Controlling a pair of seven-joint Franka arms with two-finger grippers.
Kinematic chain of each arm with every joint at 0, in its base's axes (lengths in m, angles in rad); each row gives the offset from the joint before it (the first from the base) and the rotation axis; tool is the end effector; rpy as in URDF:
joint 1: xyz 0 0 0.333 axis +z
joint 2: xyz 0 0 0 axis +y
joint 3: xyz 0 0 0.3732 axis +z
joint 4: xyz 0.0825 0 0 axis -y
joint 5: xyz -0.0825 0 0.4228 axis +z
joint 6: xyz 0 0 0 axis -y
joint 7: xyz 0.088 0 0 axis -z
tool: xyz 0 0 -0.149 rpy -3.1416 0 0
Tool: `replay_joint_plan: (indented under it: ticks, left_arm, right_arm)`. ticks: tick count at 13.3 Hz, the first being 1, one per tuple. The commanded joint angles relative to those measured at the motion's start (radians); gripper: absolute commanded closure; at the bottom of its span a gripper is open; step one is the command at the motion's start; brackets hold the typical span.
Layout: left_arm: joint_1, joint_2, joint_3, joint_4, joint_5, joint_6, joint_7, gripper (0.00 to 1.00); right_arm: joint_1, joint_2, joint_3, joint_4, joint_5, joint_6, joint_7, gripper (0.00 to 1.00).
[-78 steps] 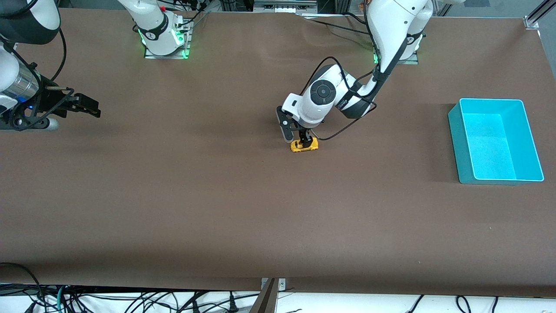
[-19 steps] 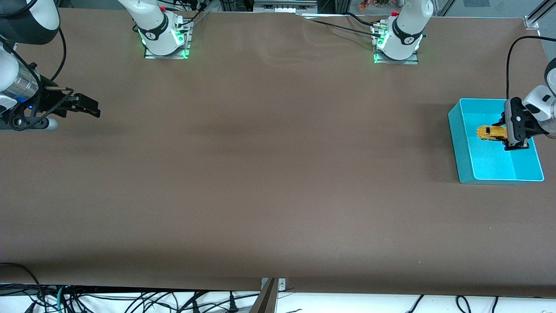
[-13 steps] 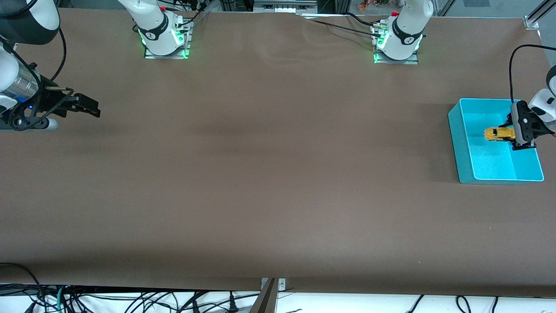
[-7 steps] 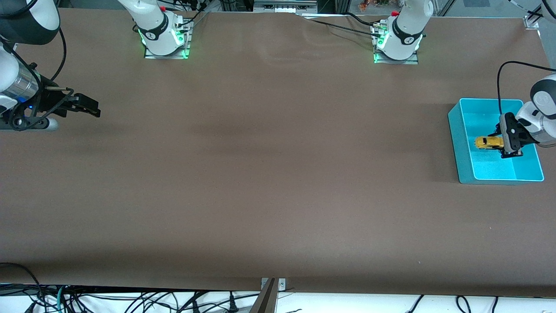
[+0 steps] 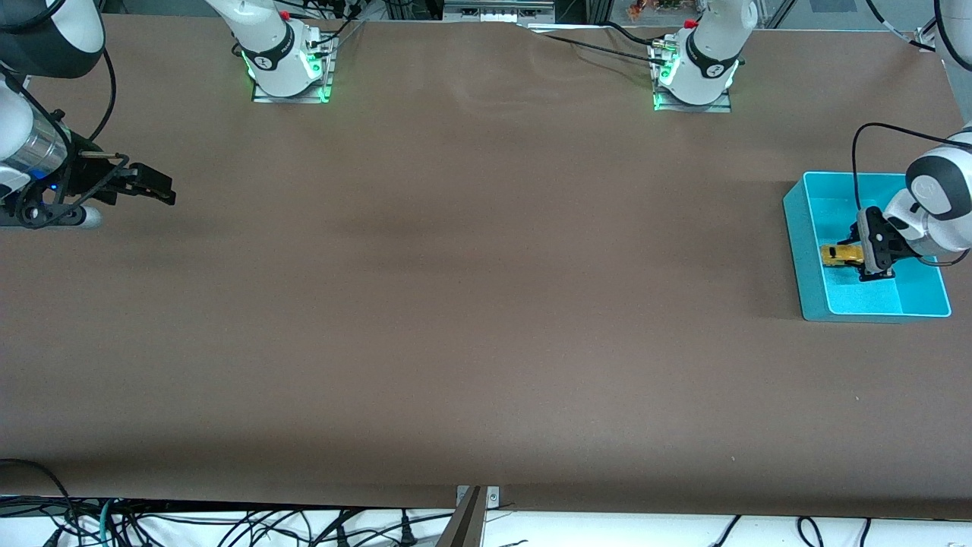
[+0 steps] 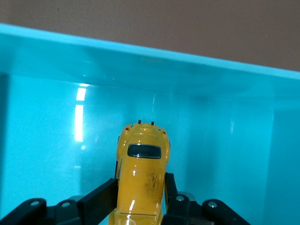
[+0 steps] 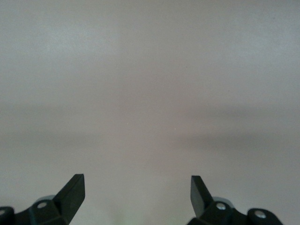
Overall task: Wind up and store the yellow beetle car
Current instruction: 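Open the left gripper and lift it off the car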
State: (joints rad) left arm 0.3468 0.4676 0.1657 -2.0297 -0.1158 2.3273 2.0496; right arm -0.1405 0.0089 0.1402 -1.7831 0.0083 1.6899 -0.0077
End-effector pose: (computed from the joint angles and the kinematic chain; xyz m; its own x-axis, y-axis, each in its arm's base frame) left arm 0.5468 0.3016 0.1824 0.1132 -0.9911 0.0701 -0.9843 -0.1022 0.1441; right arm 0.5888 0.0007 0.5360 0.9948 0.0065 -0.1018 0.0055 -0.9999 -0.0101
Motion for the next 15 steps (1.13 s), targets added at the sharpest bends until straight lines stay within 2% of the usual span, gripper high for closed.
replay_joint_plan:
  ticks: [1, 2, 3, 4, 6, 15]
  left_arm:
    - [0.015, 0.014, -0.005, -0.01, -0.045, 0.033, 0.057, 0.75]
    - [0.015, 0.014, -0.005, -0.012, -0.054, 0.034, 0.057, 0.69]
    - [0.017, 0.013, -0.005, -0.01, -0.056, 0.03, 0.058, 0.5]
    - [0.017, 0.008, -0.005, -0.009, -0.056, 0.024, 0.058, 0.26]
    - [0.017, -0.004, -0.005, -0.006, -0.056, 0.004, 0.06, 0.02]
    - [0.018, -0.087, -0.003, 0.012, -0.044, -0.129, 0.038, 0.0]
  right_arm:
    - [-0.002, 0.009, 0.002, 0.028, 0.016, -0.019, 0.011, 0.0]
    - [-0.004, 0.008, 0.001, 0.028, 0.018, -0.016, 0.002, 0.0]
    - [-0.007, 0.006, -0.001, 0.028, 0.027, -0.018, -0.001, 0.0]
    - [-0.005, 0.002, -0.007, 0.03, 0.047, -0.019, -0.005, 0.0]
    - [-0.004, 0.002, -0.002, 0.03, 0.048, -0.021, -0.011, 0.0]
    - [0.002, 0.008, 0.002, 0.097, 0.047, -0.018, -0.118, 0.0]
